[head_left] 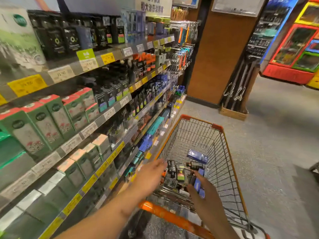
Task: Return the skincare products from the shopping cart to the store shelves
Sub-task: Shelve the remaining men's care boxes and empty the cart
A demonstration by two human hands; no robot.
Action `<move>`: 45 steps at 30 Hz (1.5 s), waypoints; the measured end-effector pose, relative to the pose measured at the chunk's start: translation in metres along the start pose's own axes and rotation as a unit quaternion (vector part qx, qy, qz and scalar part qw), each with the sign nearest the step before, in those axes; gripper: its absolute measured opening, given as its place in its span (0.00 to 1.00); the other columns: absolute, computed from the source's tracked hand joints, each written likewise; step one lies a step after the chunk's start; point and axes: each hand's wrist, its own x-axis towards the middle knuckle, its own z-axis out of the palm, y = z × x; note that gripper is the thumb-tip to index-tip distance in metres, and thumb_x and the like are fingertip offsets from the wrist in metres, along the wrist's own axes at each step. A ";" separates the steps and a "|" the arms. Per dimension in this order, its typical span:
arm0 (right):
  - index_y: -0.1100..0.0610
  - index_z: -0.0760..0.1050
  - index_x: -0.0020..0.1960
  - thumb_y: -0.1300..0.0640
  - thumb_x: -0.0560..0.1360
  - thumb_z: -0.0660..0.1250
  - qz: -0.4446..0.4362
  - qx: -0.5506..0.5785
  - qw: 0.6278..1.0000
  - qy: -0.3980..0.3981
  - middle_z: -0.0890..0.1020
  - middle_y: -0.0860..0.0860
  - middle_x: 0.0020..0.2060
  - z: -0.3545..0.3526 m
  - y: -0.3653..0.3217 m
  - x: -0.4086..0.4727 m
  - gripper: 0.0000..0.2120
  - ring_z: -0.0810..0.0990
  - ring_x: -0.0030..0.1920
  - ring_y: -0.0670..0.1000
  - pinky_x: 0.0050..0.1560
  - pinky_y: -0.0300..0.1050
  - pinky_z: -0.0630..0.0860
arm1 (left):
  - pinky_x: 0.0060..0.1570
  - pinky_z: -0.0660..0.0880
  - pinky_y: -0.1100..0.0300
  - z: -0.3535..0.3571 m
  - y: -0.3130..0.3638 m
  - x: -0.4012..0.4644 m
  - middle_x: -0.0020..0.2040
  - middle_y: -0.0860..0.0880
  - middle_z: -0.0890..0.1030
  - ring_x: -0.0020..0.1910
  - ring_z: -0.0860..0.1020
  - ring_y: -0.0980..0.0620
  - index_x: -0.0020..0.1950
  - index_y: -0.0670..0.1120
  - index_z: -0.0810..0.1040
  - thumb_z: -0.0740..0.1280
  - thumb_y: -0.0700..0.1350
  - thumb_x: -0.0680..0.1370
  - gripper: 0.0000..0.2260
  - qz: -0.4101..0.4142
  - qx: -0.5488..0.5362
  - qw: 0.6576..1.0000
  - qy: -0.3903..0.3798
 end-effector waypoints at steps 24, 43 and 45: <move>0.41 0.55 0.82 0.14 0.65 0.40 0.081 -0.223 0.964 -0.121 0.57 0.49 0.82 -0.011 0.106 0.012 0.53 0.50 0.82 0.58 0.74 0.79 0.42 | 0.78 0.45 0.35 0.067 -0.051 0.013 0.83 0.61 0.48 0.83 0.47 0.51 0.76 0.76 0.44 0.58 0.85 0.61 0.47 0.086 0.514 0.807 -0.278; 0.38 0.47 0.83 0.19 0.73 0.44 0.130 -0.305 0.935 -0.126 0.50 0.49 0.84 -0.040 0.090 0.034 0.43 0.44 0.83 0.58 0.75 0.75 0.38 | 0.77 0.45 0.32 0.071 -0.025 0.066 0.83 0.61 0.48 0.83 0.48 0.51 0.78 0.74 0.47 0.56 0.88 0.56 0.52 0.070 0.488 0.827 -0.271; 0.37 0.48 0.82 0.20 0.73 0.45 0.134 -0.302 0.936 -0.123 0.50 0.48 0.84 -0.041 0.089 0.042 0.42 0.44 0.84 0.57 0.76 0.74 0.39 | 0.77 0.46 0.32 0.070 -0.024 0.075 0.84 0.60 0.48 0.83 0.49 0.49 0.80 0.71 0.47 0.56 0.87 0.58 0.53 0.086 0.490 0.824 -0.271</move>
